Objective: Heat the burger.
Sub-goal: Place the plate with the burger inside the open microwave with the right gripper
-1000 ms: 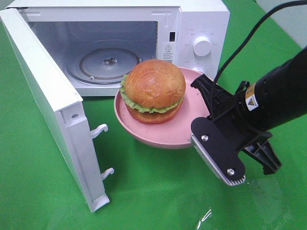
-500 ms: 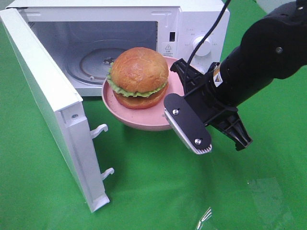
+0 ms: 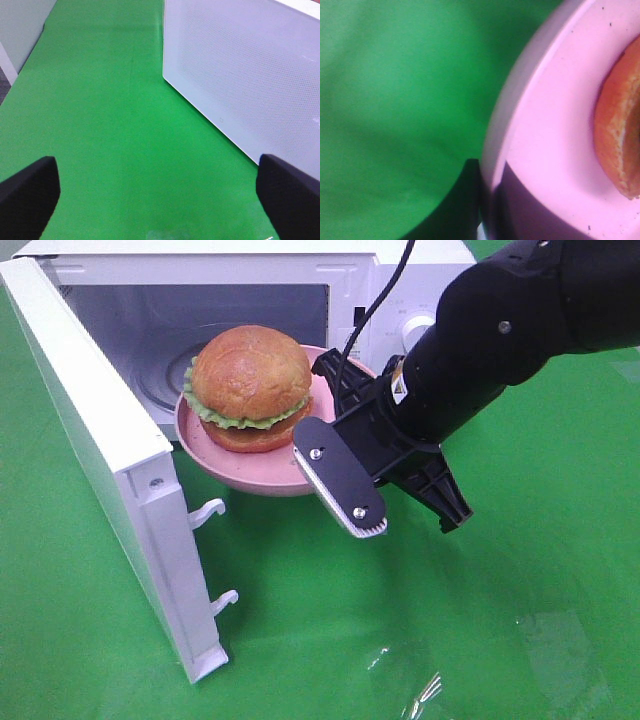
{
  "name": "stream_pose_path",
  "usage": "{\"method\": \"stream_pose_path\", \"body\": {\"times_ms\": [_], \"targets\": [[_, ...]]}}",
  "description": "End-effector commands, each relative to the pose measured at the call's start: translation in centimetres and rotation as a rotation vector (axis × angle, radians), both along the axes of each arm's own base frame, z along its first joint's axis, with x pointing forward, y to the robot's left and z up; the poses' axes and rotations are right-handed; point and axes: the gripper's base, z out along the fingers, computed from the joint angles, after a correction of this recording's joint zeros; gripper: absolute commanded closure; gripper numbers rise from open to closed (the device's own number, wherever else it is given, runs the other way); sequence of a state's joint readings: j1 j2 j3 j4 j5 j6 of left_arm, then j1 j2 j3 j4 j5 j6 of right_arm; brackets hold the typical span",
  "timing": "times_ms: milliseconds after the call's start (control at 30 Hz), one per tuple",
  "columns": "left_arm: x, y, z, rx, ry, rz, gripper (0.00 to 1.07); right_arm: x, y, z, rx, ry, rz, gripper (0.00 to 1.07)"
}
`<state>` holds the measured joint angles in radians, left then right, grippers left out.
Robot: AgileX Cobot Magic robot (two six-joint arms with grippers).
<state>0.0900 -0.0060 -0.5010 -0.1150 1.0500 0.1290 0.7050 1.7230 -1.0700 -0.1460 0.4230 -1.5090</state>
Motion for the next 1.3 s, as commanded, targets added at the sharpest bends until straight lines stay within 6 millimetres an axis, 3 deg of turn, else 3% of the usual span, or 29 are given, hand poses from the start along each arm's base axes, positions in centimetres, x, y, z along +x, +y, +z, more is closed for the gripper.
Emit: {"method": "stream_pose_path", "body": {"times_ms": [33, 867, 1300], "targets": [[-0.3, -0.1, 0.0, 0.000, -0.029, 0.001, 0.07, 1.0, 1.0, 1.0, 0.064, -0.055, -0.003, 1.07], [-0.3, -0.1, 0.0, 0.000, -0.029, 0.001, 0.07, 6.0, 5.2, 0.8, 0.075, -0.022, -0.070, 1.07], [-0.3, -0.1, 0.0, 0.000, -0.029, 0.001, 0.07, 8.5, 7.3, -0.8, 0.099, -0.001, -0.132, 1.07]]}}
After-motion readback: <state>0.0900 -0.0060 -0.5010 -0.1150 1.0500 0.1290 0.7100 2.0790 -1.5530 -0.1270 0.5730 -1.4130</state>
